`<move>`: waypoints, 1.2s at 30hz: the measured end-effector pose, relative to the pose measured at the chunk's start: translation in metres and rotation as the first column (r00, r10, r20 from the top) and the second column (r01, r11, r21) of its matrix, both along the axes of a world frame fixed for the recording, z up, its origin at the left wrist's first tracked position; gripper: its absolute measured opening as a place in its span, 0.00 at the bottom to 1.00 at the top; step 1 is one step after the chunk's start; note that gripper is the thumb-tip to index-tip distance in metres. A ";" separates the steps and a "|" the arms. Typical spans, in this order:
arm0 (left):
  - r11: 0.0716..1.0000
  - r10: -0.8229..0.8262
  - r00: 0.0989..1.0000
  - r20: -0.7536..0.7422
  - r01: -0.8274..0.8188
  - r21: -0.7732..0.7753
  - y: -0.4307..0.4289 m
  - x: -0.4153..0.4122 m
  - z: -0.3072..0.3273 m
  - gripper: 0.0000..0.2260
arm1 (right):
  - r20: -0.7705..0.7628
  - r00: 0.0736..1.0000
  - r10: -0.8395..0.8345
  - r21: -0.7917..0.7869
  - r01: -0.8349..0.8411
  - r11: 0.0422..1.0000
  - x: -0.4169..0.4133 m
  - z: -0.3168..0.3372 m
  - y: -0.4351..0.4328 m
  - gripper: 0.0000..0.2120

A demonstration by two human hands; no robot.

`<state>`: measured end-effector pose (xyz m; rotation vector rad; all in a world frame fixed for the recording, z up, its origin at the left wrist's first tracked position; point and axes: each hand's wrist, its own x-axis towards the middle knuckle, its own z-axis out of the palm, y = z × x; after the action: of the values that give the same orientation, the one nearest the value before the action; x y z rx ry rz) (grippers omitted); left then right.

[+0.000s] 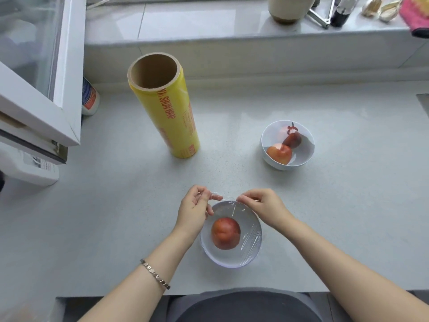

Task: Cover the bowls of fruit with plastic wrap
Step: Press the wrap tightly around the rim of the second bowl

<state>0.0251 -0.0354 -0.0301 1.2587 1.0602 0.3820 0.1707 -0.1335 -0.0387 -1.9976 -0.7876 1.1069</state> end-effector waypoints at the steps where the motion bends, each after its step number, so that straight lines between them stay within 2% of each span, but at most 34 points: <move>1: 1.000 0.003 1.000 0.000 -0.003 -0.002 0.000 0.000 0.000 0.09 | -0.025 1.000 -0.008 0.009 0.008 1.000 0.001 0.000 0.001 0.05; 6: 0.996 -0.001 0.998 -0.068 0.007 0.088 0.000 -0.001 -0.007 0.09 | -0.013 0.995 -0.095 0.146 0.095 0.985 -0.001 0.003 0.003 0.13; 10: 0.990 0.007 0.996 -0.091 0.006 0.144 -0.001 0.001 -0.009 0.10 | 0.050 0.984 -0.171 0.207 0.158 0.965 -0.005 0.002 0.010 0.11; 14: 0.986 0.019 0.989 -0.148 0.006 0.167 0.002 0.006 -0.009 0.10 | 0.172 0.984 -0.037 0.080 0.024 0.997 0.003 0.001 0.024 0.06; 18: 0.994 -0.017 0.989 -0.145 0.033 0.104 0.010 0.005 -0.006 0.08 | 0.119 0.979 0.165 -0.056 -0.159 0.986 0.019 0.005 0.033 0.11; 20: 0.995 -0.063 0.984 -0.167 0.074 0.060 0.014 0.004 -0.007 0.07 | 0.112 0.956 0.273 -0.133 -0.258 0.957 0.026 0.009 0.035 0.10; 22: 0.995 -0.101 0.977 -0.189 0.103 0.003 0.017 0.001 -0.008 0.08 | 0.074 0.949 0.306 -0.168 -0.291 0.942 0.033 0.012 0.035 0.09; 24: 0.993 -0.121 0.971 -0.204 0.119 -0.021 0.021 -0.001 -0.008 0.10 | 0.033 0.959 0.282 -0.149 -0.275 0.950 0.036 0.012 0.035 0.11; 29: 0.995 -0.041 0.982 -0.185 0.057 0.083 0.015 0.004 -0.018 0.11 | 0.008 0.984 0.180 -0.002 -0.180 0.984 0.028 0.004 0.034 0.10; 31: 0.995 0.033 0.990 -0.139 -0.020 0.095 0.005 0.009 -0.024 0.12 | 0.065 0.990 0.123 0.017 -0.124 0.992 0.022 0.000 0.033 0.09; 36: 0.953 0.251 0.955 -0.158 -0.215 0.215 -0.009 0.022 -0.034 0.13 | 0.237 0.970 -0.046 0.074 0.030 0.997 0.012 -0.012 0.036 0.08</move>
<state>0.0471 -0.0439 -0.0638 1.3654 1.3630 0.5708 0.1831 -0.0971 -0.0503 -2.1020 -0.8936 0.8151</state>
